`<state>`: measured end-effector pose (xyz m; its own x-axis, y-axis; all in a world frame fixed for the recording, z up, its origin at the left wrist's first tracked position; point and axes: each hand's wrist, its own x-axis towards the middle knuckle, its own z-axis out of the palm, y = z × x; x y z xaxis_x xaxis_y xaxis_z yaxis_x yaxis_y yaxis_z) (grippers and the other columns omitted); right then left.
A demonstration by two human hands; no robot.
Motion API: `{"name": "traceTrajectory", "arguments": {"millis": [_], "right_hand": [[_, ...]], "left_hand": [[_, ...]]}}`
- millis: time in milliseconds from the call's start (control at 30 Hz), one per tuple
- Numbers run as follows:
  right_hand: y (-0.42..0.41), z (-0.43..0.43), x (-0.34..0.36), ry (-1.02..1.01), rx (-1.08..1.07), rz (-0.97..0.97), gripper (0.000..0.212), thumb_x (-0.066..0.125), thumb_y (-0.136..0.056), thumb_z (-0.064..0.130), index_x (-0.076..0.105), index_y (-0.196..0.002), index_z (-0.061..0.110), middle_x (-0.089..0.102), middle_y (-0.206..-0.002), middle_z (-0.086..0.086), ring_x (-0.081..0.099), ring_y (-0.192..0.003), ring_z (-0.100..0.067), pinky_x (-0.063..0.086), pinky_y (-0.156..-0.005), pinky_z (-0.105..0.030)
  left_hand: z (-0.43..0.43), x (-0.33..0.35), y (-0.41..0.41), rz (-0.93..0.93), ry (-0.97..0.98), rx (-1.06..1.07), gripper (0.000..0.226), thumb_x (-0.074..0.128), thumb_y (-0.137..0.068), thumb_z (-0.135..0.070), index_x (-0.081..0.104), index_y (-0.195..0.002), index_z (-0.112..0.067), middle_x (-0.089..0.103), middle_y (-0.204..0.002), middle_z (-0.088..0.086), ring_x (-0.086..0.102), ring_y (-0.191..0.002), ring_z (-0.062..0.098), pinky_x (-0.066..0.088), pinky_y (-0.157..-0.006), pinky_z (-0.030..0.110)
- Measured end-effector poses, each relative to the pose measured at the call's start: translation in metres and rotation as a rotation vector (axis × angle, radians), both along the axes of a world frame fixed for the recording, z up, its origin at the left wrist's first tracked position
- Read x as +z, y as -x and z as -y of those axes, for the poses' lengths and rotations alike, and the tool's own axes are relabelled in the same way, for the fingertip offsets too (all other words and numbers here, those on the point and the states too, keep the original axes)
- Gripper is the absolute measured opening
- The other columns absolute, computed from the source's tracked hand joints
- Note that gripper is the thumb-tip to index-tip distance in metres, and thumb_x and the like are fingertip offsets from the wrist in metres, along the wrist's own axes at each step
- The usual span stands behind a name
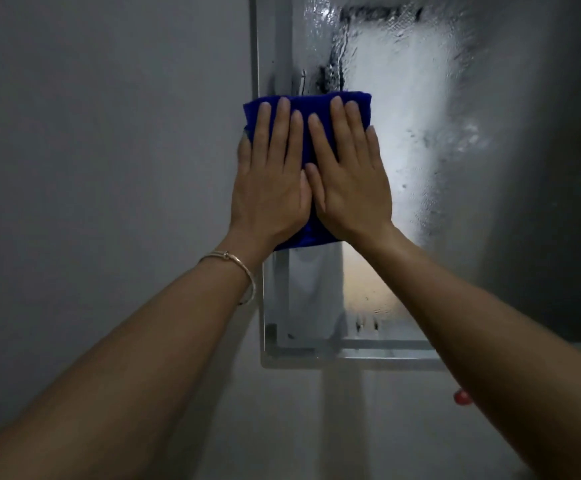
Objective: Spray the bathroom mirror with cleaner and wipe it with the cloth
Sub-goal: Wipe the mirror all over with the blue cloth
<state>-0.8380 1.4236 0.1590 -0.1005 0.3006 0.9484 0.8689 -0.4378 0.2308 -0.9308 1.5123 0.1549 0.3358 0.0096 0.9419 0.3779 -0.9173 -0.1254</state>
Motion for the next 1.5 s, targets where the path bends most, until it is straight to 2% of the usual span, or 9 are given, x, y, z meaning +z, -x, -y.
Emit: {"name": "traceTrajectory", "arguments": {"millis": [200, 367, 500, 600, 767, 967, 1167, 1300, 1500], "right_hand": [[-0.010, 0.006, -0.062, 0.019, 0.010, -0.036, 0.053, 0.029, -0.100, 0.032, 0.028, -0.147, 0.007, 0.026, -0.152, -0.022, 0.015, -0.143, -0.030, 0.011, -0.117, -0.044], [-0.019, 0.021, -0.143, 0.100, -0.004, -0.075, 0.055, 0.019, -0.103, 0.036, 0.006, -0.151, 0.012, 0.012, -0.155, -0.016, -0.007, -0.146, -0.023, 0.007, -0.118, -0.045], [-0.023, 0.034, -0.189, 0.150, -0.023, -0.089, 0.057, 0.016, -0.104, 0.036, -0.006, -0.151, 0.014, -0.014, -0.158, -0.011, -0.008, -0.146, -0.025, 0.001, -0.119, -0.043], [-0.022, 0.040, -0.220, 0.180, -0.035, -0.128, 0.057, 0.015, -0.104, 0.036, -0.006, -0.151, 0.012, -0.016, -0.158, -0.011, -0.008, -0.147, -0.026, 0.001, -0.119, -0.043], [-0.020, 0.048, -0.267, 0.214, -0.062, -0.185, 0.056, 0.016, -0.104, 0.035, -0.005, -0.151, 0.012, -0.014, -0.158, -0.011, -0.007, -0.147, -0.025, -0.002, -0.119, -0.041], [-0.031, 0.078, -0.283, 0.290, -0.031, -0.193, 0.058, 0.019, -0.104, 0.035, -0.004, -0.151, 0.011, -0.014, -0.159, -0.011, -0.005, -0.147, -0.025, 0.002, -0.119, -0.040], [-0.062, 0.119, -0.288, 0.432, -0.104, -0.092, 0.094, 0.056, -0.081, 0.017, -0.007, -0.151, 0.013, -0.016, -0.158, -0.010, -0.009, -0.147, -0.023, 0.002, -0.118, -0.040], [-0.065, 0.123, -0.287, 0.370, -0.100, -0.098, 0.083, 0.044, -0.083, 0.011, -0.004, -0.152, 0.013, -0.013, -0.159, -0.010, -0.005, -0.147, -0.024, 0.005, -0.118, -0.041], [-0.082, 0.148, -0.271, 0.383, -0.100, -0.148, 0.064, 0.031, -0.097, 0.028, 0.000, -0.152, 0.017, -0.009, -0.160, -0.006, 0.000, -0.147, -0.022, 0.008, -0.118, -0.043]], "left_hand": [[0.001, -0.054, -0.003, -0.073, -0.052, 0.053, 0.063, 0.029, -0.092, -0.030, 0.014, -0.146, -0.001, 0.017, -0.153, 0.019, 0.010, -0.142, 0.033, 0.004, -0.115, 0.047], [0.012, -0.134, -0.010, -0.130, -0.079, 0.085, 0.059, 0.023, -0.096, -0.031, 0.013, -0.145, -0.001, 0.010, -0.153, 0.019, 0.008, -0.141, 0.035, 0.004, -0.115, 0.050], [0.022, -0.178, -0.014, -0.176, -0.083, 0.106, 0.056, 0.017, -0.099, -0.031, 0.009, -0.146, -0.001, 0.004, -0.153, 0.019, 0.003, -0.142, 0.036, 0.001, -0.115, 0.049], [0.026, -0.209, -0.014, -0.207, -0.082, 0.114, 0.060, 0.020, -0.098, -0.031, 0.002, -0.147, -0.001, -0.003, -0.153, 0.019, -0.008, -0.143, 0.035, -0.004, -0.116, 0.048], [0.031, -0.259, -0.015, -0.282, -0.057, 0.140, 0.056, 0.007, -0.101, -0.029, -0.005, -0.147, 0.001, -0.015, -0.153, 0.024, -0.010, -0.142, 0.038, -0.009, -0.115, 0.050], [0.049, -0.281, -0.030, -0.287, -0.031, 0.054, 0.058, 0.011, -0.100, -0.030, -0.006, -0.146, 0.002, -0.015, -0.153, 0.024, -0.010, -0.142, 0.038, -0.003, -0.115, 0.051], [0.071, -0.292, -0.051, -0.296, -0.060, 0.067, 0.081, 0.038, -0.089, -0.029, -0.010, -0.146, 0.002, -0.017, -0.153, 0.023, -0.012, -0.142, 0.038, -0.008, -0.115, 0.051], [0.080, -0.281, -0.056, -0.311, -0.076, 0.103, 0.095, 0.053, -0.082, -0.028, -0.012, -0.144, 0.003, -0.019, -0.152, 0.024, -0.016, -0.141, 0.039, -0.010, -0.114, 0.051], [0.103, -0.268, -0.074, -0.350, -0.052, 0.039, 0.077, 0.030, -0.088, -0.032, -0.010, -0.145, 0.000, -0.018, -0.153, 0.021, -0.012, -0.142, 0.036, -0.008, -0.115, 0.049]]}}
